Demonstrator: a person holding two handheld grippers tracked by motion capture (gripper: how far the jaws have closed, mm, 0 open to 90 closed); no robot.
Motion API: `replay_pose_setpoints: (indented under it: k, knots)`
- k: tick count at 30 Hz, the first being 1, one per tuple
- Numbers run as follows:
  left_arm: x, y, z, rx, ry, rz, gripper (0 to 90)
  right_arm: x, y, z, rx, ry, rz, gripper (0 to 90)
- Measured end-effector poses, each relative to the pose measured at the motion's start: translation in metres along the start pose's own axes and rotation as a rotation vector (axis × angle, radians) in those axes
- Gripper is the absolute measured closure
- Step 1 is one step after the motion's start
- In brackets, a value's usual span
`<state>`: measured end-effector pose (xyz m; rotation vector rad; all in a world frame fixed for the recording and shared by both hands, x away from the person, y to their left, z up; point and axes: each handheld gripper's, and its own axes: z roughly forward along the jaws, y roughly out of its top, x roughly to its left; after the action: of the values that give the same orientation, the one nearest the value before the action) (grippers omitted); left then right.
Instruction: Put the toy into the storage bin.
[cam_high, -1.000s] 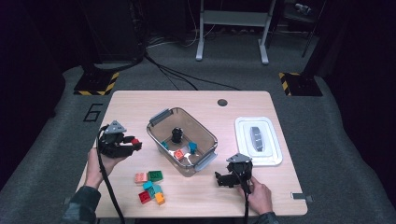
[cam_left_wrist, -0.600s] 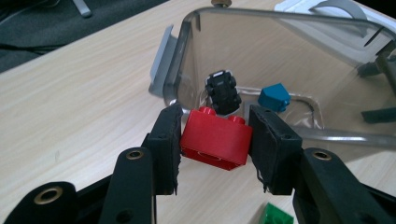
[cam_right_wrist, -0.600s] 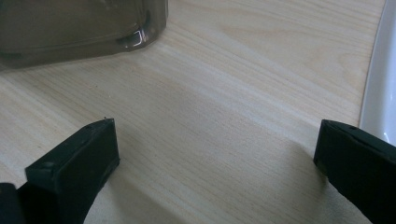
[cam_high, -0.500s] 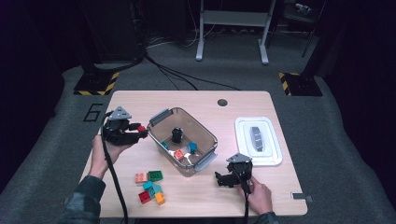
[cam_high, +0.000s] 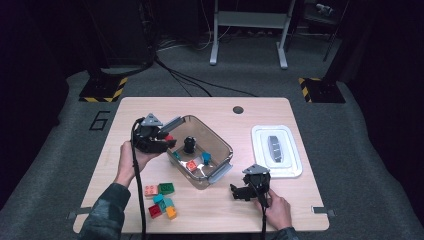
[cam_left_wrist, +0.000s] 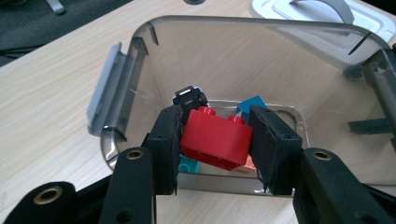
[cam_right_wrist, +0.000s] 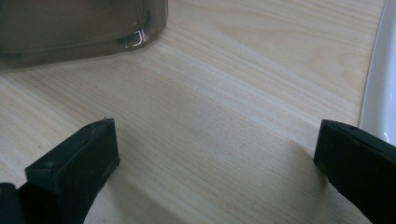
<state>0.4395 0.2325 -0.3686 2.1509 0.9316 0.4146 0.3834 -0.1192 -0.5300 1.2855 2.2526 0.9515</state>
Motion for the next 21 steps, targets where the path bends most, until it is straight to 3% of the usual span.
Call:
replay_pose_setpoints:
  k: [12, 21]
  knots:
    - [0.001, -0.008, 0.018, 0.069, -0.008, -0.015, 55.4, -0.001, 0.0, 0.0, 0.0, 0.0, -0.009, 0.0]
    - [0.002, -0.011, 0.015, 0.068, -0.02, -0.022, 52.2, 0.0, 0.0, 0.0, 0.0, 0.001, -0.003, 0.0]
